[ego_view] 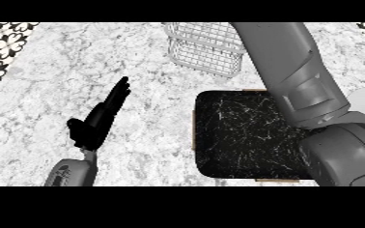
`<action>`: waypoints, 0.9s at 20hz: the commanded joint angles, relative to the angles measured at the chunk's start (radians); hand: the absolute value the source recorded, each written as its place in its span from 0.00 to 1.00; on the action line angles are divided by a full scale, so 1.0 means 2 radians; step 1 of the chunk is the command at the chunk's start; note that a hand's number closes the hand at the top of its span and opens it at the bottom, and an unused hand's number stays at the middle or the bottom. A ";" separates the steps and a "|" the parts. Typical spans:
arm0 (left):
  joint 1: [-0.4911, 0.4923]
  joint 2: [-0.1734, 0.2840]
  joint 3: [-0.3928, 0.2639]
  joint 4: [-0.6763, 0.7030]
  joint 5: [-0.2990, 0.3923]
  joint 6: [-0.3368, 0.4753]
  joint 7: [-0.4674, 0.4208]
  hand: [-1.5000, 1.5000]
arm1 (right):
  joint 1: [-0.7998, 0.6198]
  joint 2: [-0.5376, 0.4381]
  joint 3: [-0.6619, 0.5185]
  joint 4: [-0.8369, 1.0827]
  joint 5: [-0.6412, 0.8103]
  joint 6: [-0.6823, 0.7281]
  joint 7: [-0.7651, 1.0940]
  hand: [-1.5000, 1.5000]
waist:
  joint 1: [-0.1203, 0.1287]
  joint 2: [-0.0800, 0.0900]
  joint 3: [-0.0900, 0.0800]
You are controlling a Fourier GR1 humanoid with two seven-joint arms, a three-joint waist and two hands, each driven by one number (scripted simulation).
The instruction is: Pick the cupcake from the tray and place it in the tiered basket
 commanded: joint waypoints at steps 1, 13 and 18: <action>-0.017 -0.002 0.004 0.001 0.005 -0.001 0.014 0.50 | -0.006 0.007 -0.048 0.029 -0.043 -0.006 0.028 0.00 | 0.001 0.002 0.000; 0.004 0.000 0.013 0.028 -0.002 0.001 -0.024 0.50 | -0.009 -0.048 -0.042 0.004 -0.011 -0.148 0.012 0.00 | -0.013 -0.001 -0.001; 0.037 0.009 0.015 0.001 0.007 -0.009 -0.022 0.50 | 0.023 -0.091 -0.033 -0.029 0.018 -0.229 0.003 0.00 | -0.022 -0.009 0.000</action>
